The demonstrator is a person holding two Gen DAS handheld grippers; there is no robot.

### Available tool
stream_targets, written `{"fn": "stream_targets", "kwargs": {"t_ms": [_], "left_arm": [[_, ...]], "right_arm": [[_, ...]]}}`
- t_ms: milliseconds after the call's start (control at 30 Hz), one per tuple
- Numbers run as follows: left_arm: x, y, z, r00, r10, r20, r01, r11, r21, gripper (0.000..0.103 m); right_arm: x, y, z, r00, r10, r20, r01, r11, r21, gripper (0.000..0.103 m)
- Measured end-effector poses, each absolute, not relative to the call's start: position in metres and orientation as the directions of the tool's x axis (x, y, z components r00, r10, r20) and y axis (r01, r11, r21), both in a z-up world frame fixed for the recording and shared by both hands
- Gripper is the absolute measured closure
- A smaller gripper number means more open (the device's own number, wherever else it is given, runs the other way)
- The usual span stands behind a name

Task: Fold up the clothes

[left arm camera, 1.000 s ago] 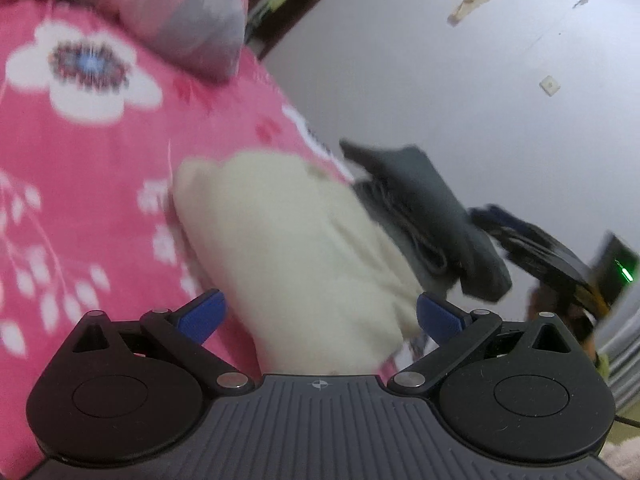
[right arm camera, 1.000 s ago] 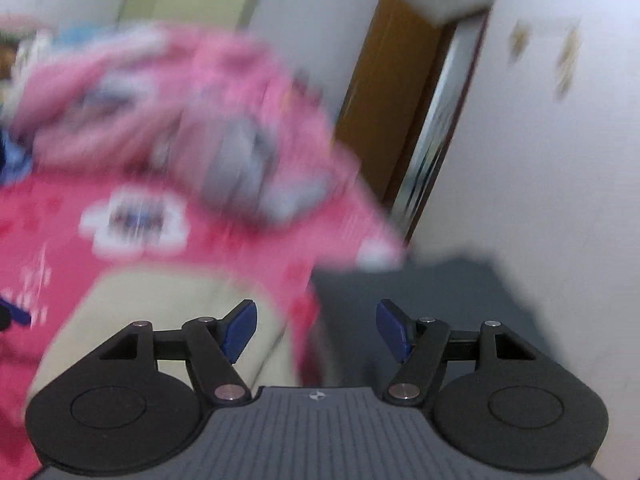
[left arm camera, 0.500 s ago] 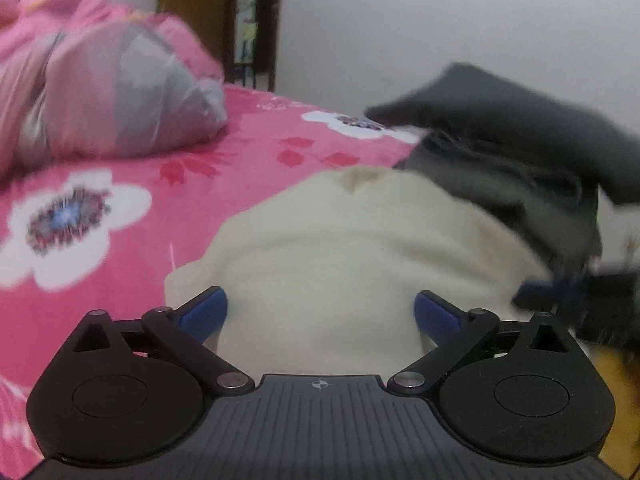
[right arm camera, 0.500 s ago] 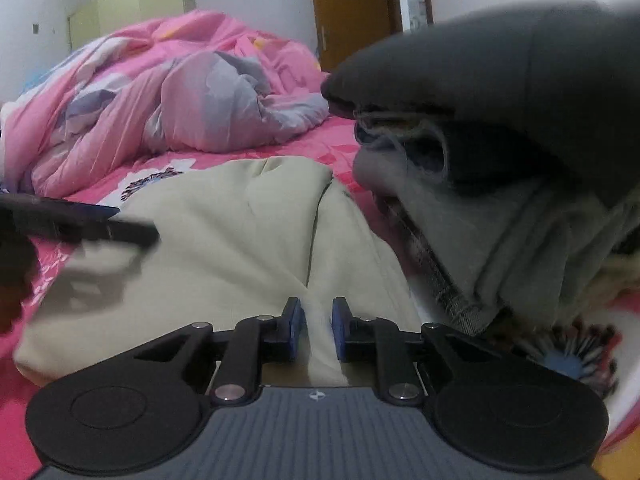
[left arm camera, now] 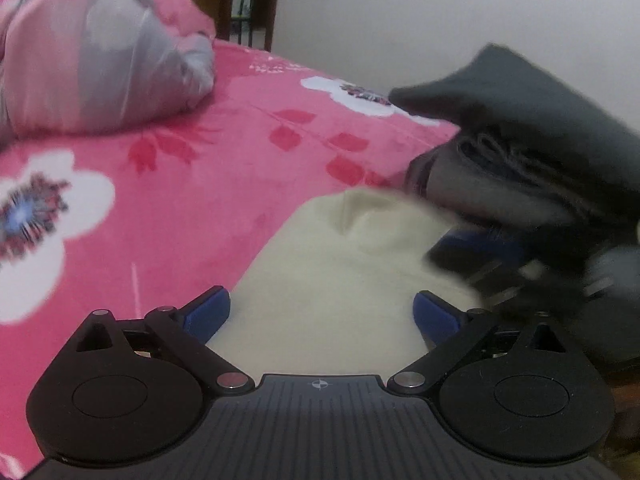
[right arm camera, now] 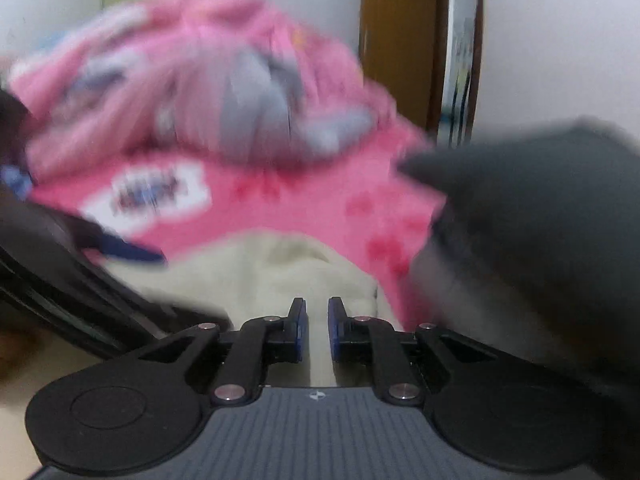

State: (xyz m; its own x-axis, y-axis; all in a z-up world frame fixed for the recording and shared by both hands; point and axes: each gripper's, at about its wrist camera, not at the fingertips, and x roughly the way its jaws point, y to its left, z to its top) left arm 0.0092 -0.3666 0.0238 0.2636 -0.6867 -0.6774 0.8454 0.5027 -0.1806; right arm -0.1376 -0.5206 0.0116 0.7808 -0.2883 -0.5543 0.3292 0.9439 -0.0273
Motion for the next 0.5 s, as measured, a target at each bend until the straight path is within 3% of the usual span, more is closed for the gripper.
{"fn": "stream_targets", "kwargs": {"t_ms": [167, 367, 500], "left_arm": [[0.006, -0.361, 0.033, 0.286, -0.688, -0.667, 0.835, 0.52, -0.178, 0.005], [-0.033, -0.308, 0.078, 0.3, -0.771, -0.563, 0.879, 0.452, -0.151, 0.004], [-0.073, -0.284, 0.077, 0.244, -0.779, -0.578, 0.927, 0.363, -0.098, 0.003]], "right_arm": [[-0.155, -0.519, 0.025, 0.798, -0.265, -0.541, 0.33, 0.943, 0.026, 0.092], [-0.201, -0.496, 0.062, 0.844, -0.252, -0.474, 0.313, 0.948, 0.052, 0.089], [-0.23, -0.482, 0.06, 0.817, -0.235, -0.526, 0.313, 0.948, 0.063, 0.089]]}}
